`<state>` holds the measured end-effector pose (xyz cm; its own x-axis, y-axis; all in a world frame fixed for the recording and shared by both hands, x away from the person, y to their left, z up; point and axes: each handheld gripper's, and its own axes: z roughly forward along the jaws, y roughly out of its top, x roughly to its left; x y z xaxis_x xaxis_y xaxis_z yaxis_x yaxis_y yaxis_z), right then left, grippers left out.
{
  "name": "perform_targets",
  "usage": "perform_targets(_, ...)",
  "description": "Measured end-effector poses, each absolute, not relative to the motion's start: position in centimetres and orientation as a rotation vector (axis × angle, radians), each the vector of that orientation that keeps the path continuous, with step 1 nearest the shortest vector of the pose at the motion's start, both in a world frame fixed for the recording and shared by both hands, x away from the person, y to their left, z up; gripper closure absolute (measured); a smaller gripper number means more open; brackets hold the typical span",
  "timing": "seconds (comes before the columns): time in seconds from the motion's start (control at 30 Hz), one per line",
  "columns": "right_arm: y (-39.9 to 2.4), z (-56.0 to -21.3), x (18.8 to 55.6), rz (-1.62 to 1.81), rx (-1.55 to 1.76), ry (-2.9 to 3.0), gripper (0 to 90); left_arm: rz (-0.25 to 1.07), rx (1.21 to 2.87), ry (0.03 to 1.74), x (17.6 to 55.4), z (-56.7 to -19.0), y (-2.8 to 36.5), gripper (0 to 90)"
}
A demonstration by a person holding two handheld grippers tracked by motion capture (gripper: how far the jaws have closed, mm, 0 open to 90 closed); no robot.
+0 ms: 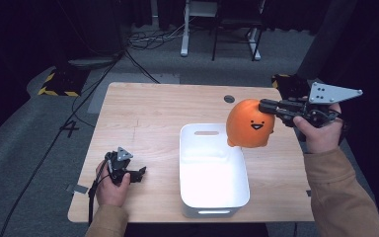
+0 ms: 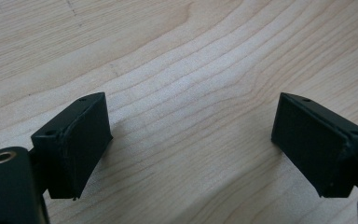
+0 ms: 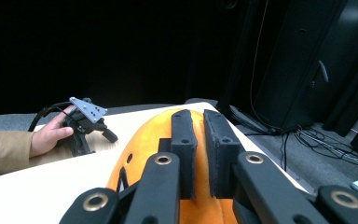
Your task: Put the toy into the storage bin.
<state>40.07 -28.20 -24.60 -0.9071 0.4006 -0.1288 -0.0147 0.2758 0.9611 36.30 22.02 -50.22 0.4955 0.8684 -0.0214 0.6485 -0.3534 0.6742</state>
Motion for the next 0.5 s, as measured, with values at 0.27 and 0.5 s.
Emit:
perform_targets(0.27,-25.7,-24.7,40.3,1.671,0.316,2.22,83.5,0.456,2.116,1.241,36.3,-50.2,22.0,12.0)
perform_targets(0.5,-23.7,-25.2,40.7,1.676,0.309,2.236,83.4,0.456,2.116,1.241,36.3,-50.2,22.0,12.0)
